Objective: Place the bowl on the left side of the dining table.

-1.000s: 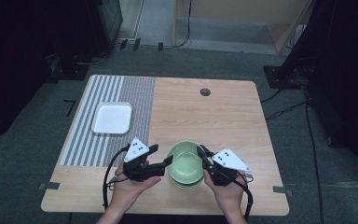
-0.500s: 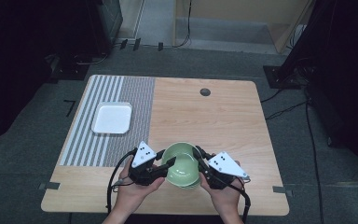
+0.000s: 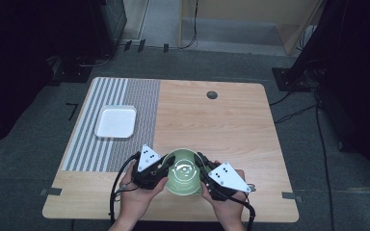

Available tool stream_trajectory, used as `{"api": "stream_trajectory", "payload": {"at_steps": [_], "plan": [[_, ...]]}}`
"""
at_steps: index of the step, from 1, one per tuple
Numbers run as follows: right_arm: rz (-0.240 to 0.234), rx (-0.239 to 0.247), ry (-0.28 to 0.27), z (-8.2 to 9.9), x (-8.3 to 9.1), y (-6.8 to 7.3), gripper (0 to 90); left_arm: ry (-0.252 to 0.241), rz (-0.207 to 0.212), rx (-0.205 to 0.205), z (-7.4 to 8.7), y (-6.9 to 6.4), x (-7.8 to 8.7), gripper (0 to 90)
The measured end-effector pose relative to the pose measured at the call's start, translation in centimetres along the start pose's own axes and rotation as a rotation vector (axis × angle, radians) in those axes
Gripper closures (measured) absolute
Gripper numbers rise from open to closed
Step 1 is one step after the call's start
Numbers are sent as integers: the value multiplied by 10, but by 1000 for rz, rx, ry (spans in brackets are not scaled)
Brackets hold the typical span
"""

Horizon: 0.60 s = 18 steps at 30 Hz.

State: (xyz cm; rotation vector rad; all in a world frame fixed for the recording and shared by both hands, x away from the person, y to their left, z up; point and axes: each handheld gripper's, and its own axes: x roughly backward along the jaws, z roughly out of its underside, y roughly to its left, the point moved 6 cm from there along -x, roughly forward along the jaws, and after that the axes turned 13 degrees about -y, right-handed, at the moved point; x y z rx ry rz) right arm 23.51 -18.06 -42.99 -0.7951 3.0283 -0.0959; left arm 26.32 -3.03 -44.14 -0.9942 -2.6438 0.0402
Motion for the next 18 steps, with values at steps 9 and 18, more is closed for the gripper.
{"api": "stream_trajectory", "payload": {"at_steps": [9,18], "plan": [[34,51,-48,-9,4,8,844,-98,39,-22,-5,1,7,831],[37,-88,-87,-25,11,0,632,-92,40,-5,-3,12,9,841]]}}
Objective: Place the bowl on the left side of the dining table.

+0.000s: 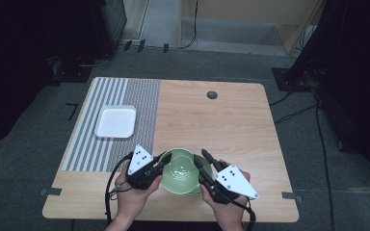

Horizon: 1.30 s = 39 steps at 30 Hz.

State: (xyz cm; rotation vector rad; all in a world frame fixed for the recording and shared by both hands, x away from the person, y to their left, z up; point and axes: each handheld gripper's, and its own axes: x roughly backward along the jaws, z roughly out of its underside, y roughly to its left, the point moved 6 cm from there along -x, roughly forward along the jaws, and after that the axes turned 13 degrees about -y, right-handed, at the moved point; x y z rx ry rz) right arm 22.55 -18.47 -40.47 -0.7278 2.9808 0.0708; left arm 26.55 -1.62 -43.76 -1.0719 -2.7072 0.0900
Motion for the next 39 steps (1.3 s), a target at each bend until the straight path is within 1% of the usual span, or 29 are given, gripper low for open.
{"api": "stream_trajectory", "payload": {"at_steps": [1,2,3,4,5,7,8,9,10,11,12,16,17,19,20,21,26,31,34,35,37,39], "plan": [[-1,-29,0,-3,1,-2,620,0,0,3,0,1,0,841],[-2,-60,-8,-6,2,-6,589,-1,1,6,0,2,0,841],[5,-74,-6,-7,3,-8,547,-2,6,15,0,3,0,842],[5,-74,-6,-7,3,-8,547,-2,6,15,0,3,0,842],[18,-94,10,-10,3,-14,462,-5,9,28,-1,4,1,842],[28,-109,21,-10,4,-20,421,-15,13,40,-3,6,2,842],[30,-118,29,-9,4,-23,385,-15,15,42,-4,7,3,841],[30,-118,29,-9,4,-23,385,-15,15,42,-4,7,3,842],[36,-131,41,-8,4,-26,351,-18,13,43,-5,9,4,842],[35,-153,49,-7,3,-30,285,-20,9,45,-5,11,5,842],[29,-180,59,-5,4,-34,181,-23,6,50,-6,14,6,842],[50,-199,60,-5,8,-41,188,-27,3,60,-9,23,9,842],[47,-204,61,-5,9,-43,183,-31,-1,60,-9,25,10,842],[58,-204,62,-4,10,-47,188,-37,-12,64,-11,30,12,842],[58,-204,62,-4,10,-47,188,-37,-12,64,-11,30,12,842],[58,-206,63,-3,10,-49,186,-39,-14,68,-12,33,14,842],[77,-211,91,4,12,-60,177,-48,-34,88,-12,45,18,842],[113,-224,113,13,14,-75,178,-59,-41,117,-13,55,21,842],[152,-219,135,22,16,-86,177,-57,-64,106,-12,60,22,842],[158,-223,141,25,16,-89,175,-57,-70,105,-12,61,22,842],[169,-233,160,31,17,-95,170,-57,-77,109,-11,64,23,842],[188,-230,176,36,18,-101,171,-59,-85,114,-11,67,24,842]]}}
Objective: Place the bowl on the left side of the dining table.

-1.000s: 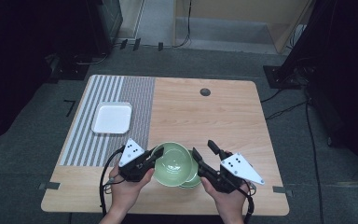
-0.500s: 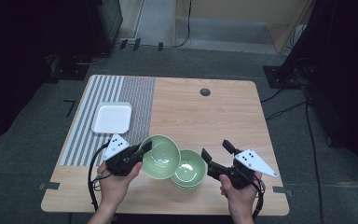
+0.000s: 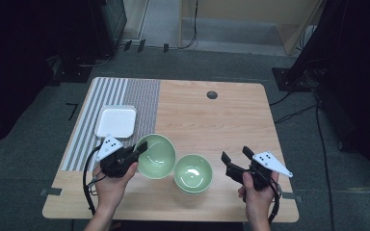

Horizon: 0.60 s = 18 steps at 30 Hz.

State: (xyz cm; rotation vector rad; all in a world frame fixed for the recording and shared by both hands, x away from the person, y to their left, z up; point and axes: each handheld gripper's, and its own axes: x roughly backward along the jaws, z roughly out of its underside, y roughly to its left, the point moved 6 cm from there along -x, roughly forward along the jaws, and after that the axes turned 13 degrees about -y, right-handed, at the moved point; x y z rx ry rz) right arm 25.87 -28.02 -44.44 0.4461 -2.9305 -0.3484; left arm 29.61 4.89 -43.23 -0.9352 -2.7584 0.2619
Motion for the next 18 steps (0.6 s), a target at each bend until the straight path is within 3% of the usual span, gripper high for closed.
{"api": "stream_trajectory", "payload": {"at_steps": [18], "plan": [[138,44,121,38,-10,-60,162,-29,-71,30,-2,30,9,842]]}}
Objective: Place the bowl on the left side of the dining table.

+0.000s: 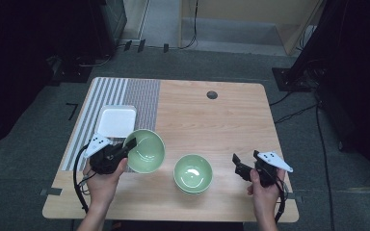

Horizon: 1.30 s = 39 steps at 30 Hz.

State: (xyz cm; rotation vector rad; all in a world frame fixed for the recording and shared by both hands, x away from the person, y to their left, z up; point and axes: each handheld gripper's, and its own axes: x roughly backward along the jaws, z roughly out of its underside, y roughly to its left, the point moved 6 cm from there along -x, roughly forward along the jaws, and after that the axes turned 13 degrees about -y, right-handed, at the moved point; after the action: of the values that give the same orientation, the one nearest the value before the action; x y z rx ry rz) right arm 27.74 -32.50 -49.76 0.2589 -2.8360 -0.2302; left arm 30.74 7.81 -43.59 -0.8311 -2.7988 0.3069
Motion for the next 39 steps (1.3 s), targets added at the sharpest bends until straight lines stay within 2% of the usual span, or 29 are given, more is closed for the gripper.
{"api": "stream_trajectory", "payload": {"at_steps": [12,16,22,26,32,37,39], "plan": [[73,43,99,25,-7,-33,162,-6,-40,25,-1,19,4,842],[87,55,124,33,-6,-43,166,1,-31,31,0,22,4,842],[139,37,151,43,-4,-62,171,0,-46,29,-1,26,4,842],[160,33,182,49,-5,-68,172,-5,-55,49,-2,32,6,842],[177,28,203,54,-5,-71,174,-18,-78,57,-6,42,10,841],[202,82,226,55,-6,-73,168,-37,-96,64,-12,51,15,841],[201,85,227,56,-6,-72,163,-41,-99,75,-14,54,16,841]]}}
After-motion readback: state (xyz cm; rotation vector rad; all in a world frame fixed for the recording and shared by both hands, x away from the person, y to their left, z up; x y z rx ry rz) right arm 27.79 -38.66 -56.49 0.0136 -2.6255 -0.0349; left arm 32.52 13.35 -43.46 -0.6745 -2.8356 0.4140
